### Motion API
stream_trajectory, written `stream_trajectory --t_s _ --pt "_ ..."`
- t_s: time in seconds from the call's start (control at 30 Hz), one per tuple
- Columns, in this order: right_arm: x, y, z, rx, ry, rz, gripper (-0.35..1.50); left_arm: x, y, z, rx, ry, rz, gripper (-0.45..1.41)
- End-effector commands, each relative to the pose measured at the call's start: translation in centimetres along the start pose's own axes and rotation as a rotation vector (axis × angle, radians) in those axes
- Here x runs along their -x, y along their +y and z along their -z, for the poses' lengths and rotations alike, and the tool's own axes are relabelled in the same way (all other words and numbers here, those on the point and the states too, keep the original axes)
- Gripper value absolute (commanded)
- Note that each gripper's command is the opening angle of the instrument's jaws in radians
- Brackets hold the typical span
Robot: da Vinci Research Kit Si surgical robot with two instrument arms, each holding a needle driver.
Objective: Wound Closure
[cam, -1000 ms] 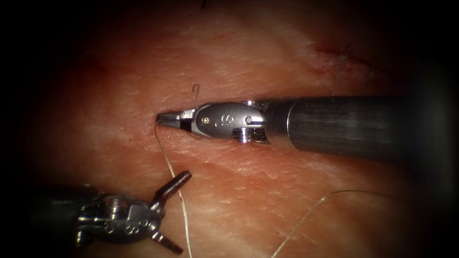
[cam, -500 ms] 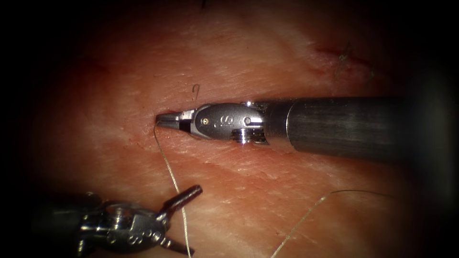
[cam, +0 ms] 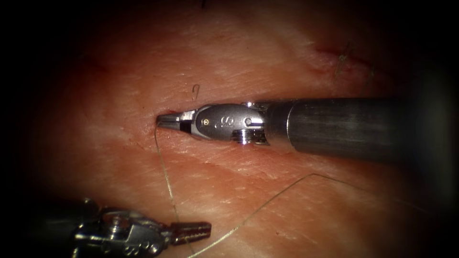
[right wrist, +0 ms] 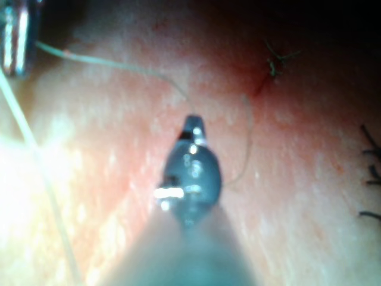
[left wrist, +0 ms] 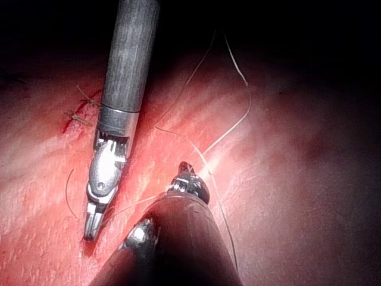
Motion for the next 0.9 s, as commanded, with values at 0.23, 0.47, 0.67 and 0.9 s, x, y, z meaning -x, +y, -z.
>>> stream_trajectory --t_s 0.23,0.47,0.67,0.9 --pt "-0.01 -0.36 0.13 -0.018 0.002 0.015 -0.35 0.19 -0.13 0.31 -0.052 0.0 0.024 -0.45" --pt "-0.04 -0.41 0.17 -0.012 -0.007 0.015 -0.35 0.16 -0.02 0.14 -0.058 -0.013 0.021 -0.45" --pt "-0.07 -0.43 0.16 -0.011 -0.007 0.015 -0.35 0.24 -0.07 0.17 -0.049 -0.012 0.02 -0.45" --pt "-0.18 -0.5 0.31 -0.011 -0.012 0.012 0.98 0.32 -0.06 0.34 -0.041 -0.01 0.016 -0.45"
